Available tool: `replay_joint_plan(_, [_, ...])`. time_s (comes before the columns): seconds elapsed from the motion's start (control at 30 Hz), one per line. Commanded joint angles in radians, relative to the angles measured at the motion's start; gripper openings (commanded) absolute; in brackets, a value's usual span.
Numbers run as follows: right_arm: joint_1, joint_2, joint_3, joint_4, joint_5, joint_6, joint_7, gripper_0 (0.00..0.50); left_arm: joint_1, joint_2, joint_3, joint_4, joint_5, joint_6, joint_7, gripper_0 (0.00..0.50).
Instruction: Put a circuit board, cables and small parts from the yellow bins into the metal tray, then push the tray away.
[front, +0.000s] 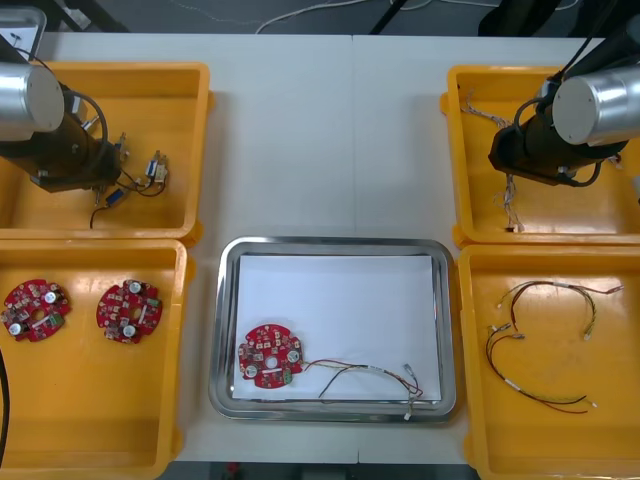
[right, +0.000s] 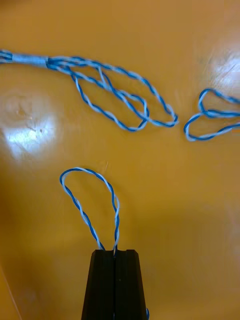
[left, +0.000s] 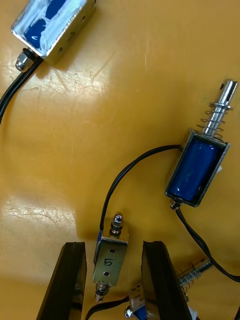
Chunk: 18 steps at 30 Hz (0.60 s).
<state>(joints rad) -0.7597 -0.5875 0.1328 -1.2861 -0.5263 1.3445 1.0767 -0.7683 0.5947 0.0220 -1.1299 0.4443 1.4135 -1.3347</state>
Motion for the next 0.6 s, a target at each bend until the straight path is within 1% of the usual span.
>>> replay_joint_plan(0.03, [-0.049, -0.069, -0.001, -0.012, -0.008, -0.039, 0.049, 0.000, -0.049, 0.007, 0.024, -0.007, -0.007, -0.002, -0.126, 0.289])
replay_joint_plan(0.1, [-0.049, -0.081, -0.001, -0.006, -0.006, -0.050, 0.055, 0.000, -0.049, 0.007, 0.018, -0.007, -0.015, -0.002, -0.126, 0.273])
replay_joint_plan(0.17, [-0.049, -0.092, -0.001, -0.002, -0.004, -0.059, 0.060, 0.000, -0.049, 0.007, 0.012, -0.002, -0.021, -0.004, -0.124, 0.273])
replay_joint_plan(0.23, [-0.049, -0.100, -0.001, -0.001, -0.004, -0.065, 0.065, 0.000, -0.045, 0.007, 0.010, 0.001, -0.022, -0.007, -0.127, 0.288])
replay_joint_plan(0.43, [-0.050, -0.118, -0.001, 0.037, -0.011, -0.105, 0.086, 0.000, -0.035, 0.007, 0.003, 0.001, -0.029, -0.016, -0.129, 0.290])
replay_joint_plan(0.5, [-0.049, -0.120, -0.001, 0.048, -0.017, -0.116, 0.094, 0.000, -0.032, 0.007, 0.003, 0.001, -0.029, -0.018, -0.130, 0.279])
replay_joint_plan(0.57, [-0.050, -0.121, -0.001, 0.051, -0.018, -0.119, 0.098, 0.000, -0.032, 0.007, 0.003, 0.001, -0.029, -0.019, -0.132, 0.229])
replay_joint_plan(0.6, [-0.049, -0.121, -0.001, 0.051, -0.021, -0.119, 0.100, 0.000, -0.031, 0.007, 0.003, 0.001, -0.030, -0.019, -0.132, 0.172])
